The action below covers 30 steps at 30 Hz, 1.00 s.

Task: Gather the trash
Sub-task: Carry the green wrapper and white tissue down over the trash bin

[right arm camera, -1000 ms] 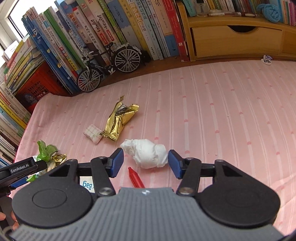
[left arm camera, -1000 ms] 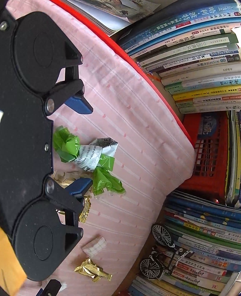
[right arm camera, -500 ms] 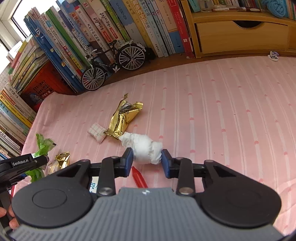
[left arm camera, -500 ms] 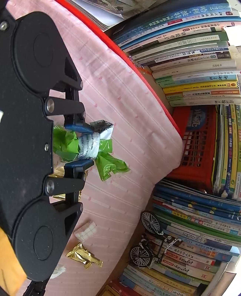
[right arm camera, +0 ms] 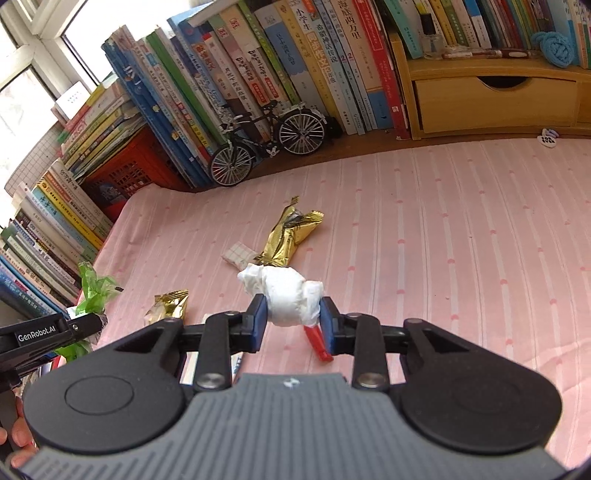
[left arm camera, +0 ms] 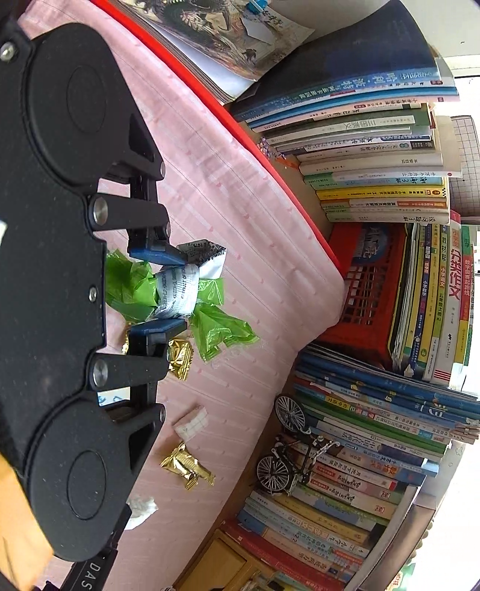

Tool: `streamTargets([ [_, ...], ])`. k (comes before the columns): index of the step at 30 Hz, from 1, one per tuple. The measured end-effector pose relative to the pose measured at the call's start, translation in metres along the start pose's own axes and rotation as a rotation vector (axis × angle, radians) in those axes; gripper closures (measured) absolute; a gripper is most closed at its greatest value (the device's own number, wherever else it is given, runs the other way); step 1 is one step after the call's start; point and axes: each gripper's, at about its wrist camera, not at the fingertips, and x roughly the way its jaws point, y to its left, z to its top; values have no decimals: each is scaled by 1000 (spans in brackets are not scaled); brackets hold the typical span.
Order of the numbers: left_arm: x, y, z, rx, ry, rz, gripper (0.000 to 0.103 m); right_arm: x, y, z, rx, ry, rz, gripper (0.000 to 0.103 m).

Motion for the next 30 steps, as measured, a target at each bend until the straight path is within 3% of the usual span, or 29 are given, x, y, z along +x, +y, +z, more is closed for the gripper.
streamTargets([
  [10, -105, 44, -56, 15, -38, -40, 74, -67, 45, -52, -163, 0, 56, 67],
  [17, -176, 104, -116, 0, -64, -15, 74, -111, 90, -103, -299, 18, 101, 67],
  [30, -258, 196, -216, -98, -42, 31, 74, -176, 160, -206, -466, 73, 196, 67],
])
